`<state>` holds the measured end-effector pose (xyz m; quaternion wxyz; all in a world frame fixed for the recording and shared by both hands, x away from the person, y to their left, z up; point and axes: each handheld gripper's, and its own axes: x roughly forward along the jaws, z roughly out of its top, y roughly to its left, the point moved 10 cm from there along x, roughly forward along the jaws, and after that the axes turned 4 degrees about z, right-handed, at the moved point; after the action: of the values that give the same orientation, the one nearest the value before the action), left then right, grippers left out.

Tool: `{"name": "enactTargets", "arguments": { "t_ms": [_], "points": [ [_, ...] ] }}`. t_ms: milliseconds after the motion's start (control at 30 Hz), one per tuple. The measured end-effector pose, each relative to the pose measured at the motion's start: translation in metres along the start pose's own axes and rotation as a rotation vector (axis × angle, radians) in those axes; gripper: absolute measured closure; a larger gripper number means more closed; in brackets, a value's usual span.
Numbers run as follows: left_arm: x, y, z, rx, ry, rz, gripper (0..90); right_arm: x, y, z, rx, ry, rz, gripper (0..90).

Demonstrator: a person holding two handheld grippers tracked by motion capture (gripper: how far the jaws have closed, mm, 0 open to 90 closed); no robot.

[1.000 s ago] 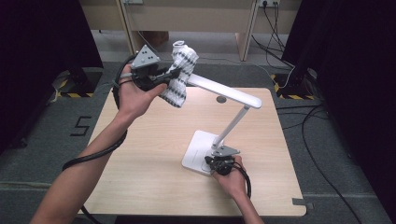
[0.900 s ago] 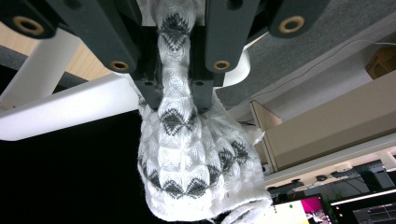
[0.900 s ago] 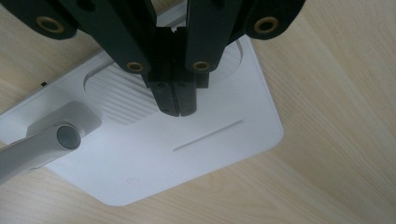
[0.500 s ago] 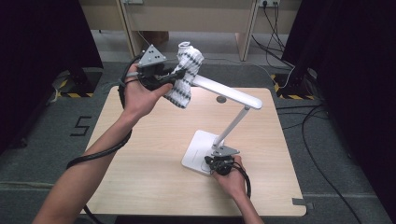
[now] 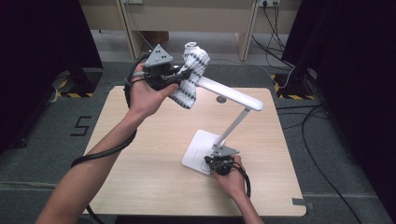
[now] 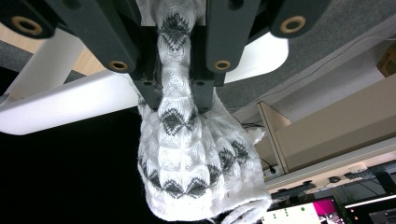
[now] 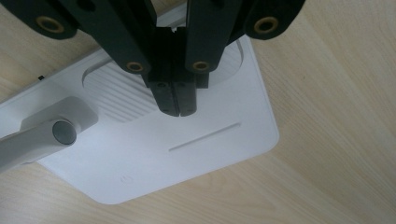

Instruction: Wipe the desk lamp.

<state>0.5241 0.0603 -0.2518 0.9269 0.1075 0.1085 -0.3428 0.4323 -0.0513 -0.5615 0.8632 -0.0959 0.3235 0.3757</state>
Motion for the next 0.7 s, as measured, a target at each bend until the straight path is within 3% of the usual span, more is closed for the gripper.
{"name": "enactTargets", "arguments": {
  "t_ms": [700],
  "points": [
    [0.013,-0.015,0.002,0.007,0.015,-0.031,78.3,0.0,0.0,0.001,-0.003,-0.001,0.003,90.0]
  ]
}}
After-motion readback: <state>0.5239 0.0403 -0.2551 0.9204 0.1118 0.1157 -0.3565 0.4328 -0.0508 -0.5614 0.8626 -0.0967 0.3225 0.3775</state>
